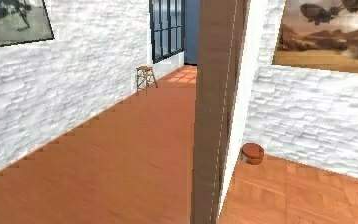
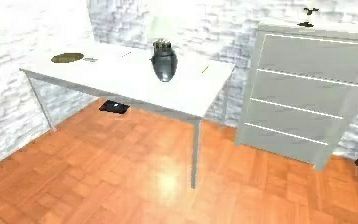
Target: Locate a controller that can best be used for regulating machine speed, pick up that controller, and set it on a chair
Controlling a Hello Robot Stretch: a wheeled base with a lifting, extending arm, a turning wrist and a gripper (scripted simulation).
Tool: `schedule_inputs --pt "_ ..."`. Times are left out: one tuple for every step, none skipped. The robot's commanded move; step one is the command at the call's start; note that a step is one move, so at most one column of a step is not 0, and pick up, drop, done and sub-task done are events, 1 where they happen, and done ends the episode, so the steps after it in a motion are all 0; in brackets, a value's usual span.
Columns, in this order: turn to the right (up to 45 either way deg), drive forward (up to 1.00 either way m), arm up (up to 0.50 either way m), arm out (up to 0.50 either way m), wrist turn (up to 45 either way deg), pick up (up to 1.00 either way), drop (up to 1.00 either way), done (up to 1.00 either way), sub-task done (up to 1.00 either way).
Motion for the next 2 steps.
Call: schedule_inputs --pt "0.0 0.05 0.00 0.00 0.0 0.00 0.00 0.00 0.00" --pt "-39.0 0.00 0.00 0.00 0.0 0.00 0.00 0.00 0.00"
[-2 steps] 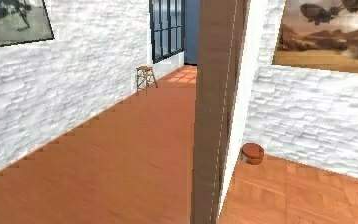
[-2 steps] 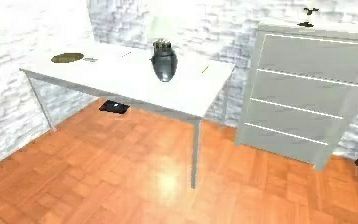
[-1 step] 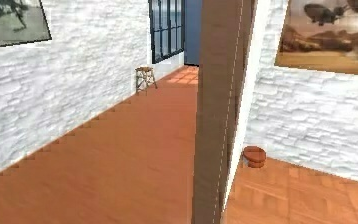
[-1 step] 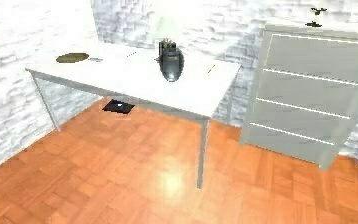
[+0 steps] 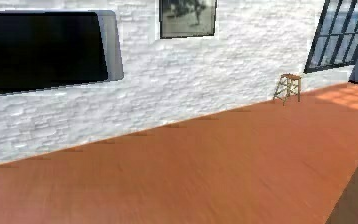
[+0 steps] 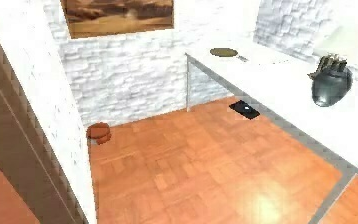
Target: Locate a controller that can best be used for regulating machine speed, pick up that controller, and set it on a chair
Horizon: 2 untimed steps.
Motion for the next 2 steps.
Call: schedule_inputs --pt "0.0 0.80 0.00 0.00 0.0 0.00 0.00 0.00 0.00" --pt "45.0 0.00 0.00 0.00 0.0 0.00 0.00 0.00 0.00"
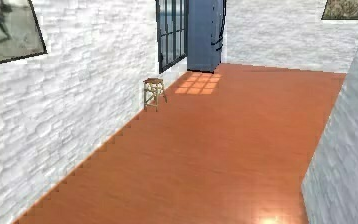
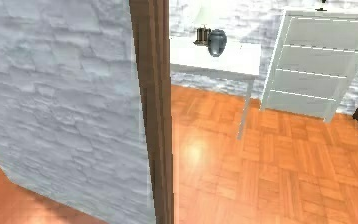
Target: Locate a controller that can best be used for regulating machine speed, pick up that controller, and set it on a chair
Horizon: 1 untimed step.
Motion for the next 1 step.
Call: schedule_inputs --pt "18.0 0.00 0.00 0.00 0.0 0.00 0.00 0.00 0.00"
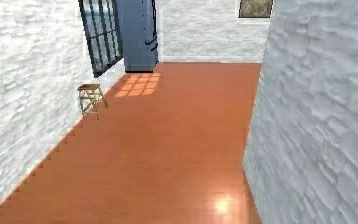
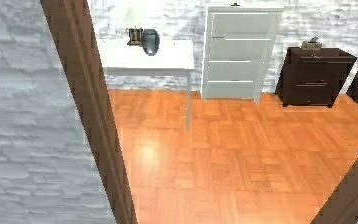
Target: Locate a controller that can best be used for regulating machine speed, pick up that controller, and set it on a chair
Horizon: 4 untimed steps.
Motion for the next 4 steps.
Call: schedule_inputs --pt "0.0 1.00 0.00 0.00 0.0 0.00 0.00 0.00 0.00" --pt "3.0 0.00 0.00 0.00 0.0 0.00 0.00 0.00 0.00" --pt "0.0 0.80 0.00 0.00 0.0 0.00 0.00 0.00 0.00" --pt "45.0 0.00 0.00 0.00 0.0 0.00 0.00 0.00 0.00"
